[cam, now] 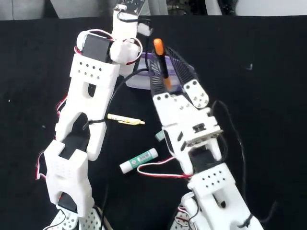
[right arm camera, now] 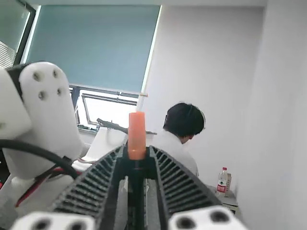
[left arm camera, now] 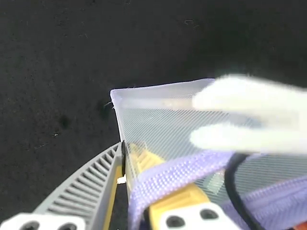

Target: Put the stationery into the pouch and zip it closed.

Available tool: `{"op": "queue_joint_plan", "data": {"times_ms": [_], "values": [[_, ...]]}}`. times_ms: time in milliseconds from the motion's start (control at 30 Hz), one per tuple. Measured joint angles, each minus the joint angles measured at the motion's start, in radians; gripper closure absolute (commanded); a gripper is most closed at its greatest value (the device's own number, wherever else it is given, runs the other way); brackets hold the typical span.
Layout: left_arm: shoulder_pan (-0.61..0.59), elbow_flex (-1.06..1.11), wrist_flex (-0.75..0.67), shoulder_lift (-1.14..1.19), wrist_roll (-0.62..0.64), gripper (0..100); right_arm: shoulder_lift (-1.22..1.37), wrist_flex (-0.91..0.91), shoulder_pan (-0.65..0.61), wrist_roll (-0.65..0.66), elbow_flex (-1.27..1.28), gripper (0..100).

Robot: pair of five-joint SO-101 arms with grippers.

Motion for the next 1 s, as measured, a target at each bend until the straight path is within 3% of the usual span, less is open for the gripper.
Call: {"op": "queue_joint_plan", "data": {"times_ms": [233, 533, 1000], "values": [[-0.011, 0.000, 0.000, 0.000, 0.000, 97, 0.041, -0.021, 0.018, -0.002, 0.060, 98.4], [-0.028, 0.000, 0.000, 0.002, 0.000, 97, 0.043, -0.021, 0.071, -0.097, 0.146, 98.6], [-0.028, 0.002, 0.000, 0.002, -0.003, 97, 0.037, 0.006, 0.100, -0.098, 0.008, 98.7]]}}
